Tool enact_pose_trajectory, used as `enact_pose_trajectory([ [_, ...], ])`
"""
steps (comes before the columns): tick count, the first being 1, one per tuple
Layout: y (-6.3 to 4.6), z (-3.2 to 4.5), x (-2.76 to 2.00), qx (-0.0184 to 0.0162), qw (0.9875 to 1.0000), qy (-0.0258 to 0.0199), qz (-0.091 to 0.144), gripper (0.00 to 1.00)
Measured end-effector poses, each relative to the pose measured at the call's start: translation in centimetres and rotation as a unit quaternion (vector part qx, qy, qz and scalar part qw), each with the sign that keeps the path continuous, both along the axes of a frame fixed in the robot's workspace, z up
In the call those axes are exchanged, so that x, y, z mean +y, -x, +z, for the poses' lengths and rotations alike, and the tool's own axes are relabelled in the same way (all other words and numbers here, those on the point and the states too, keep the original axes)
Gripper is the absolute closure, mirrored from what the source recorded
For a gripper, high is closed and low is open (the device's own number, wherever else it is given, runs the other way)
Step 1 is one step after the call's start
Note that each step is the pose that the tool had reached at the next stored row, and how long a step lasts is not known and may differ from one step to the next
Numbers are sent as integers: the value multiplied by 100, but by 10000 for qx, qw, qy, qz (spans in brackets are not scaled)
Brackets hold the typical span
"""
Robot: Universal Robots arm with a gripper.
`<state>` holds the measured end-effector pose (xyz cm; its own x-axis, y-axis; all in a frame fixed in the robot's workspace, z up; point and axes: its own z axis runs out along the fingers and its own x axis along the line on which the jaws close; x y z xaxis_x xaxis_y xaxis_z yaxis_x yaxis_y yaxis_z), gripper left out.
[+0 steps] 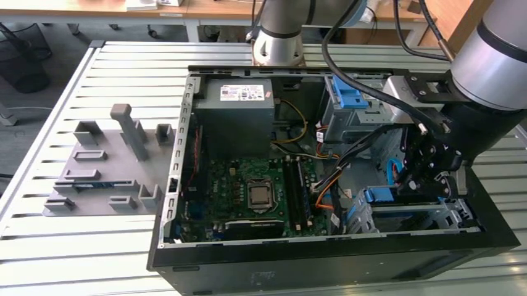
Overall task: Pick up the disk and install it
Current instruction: 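Insert the second disk wire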
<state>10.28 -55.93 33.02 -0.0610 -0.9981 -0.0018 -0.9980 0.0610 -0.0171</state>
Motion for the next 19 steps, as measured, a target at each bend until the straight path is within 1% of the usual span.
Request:
enact_pose_trajectory([
  [10, 0, 29, 0, 0, 10000, -5, 0, 80],
  [12, 1, 30, -6, 0, 10000, -46, 0, 80],
  [14, 0, 26, -17, 0, 10000, -73, 0, 80],
  [18, 0, 19, -33, 0, 10000, -85, 0, 80],
  [19, 0, 19, -34, 0, 10000, -95, 0, 80],
])
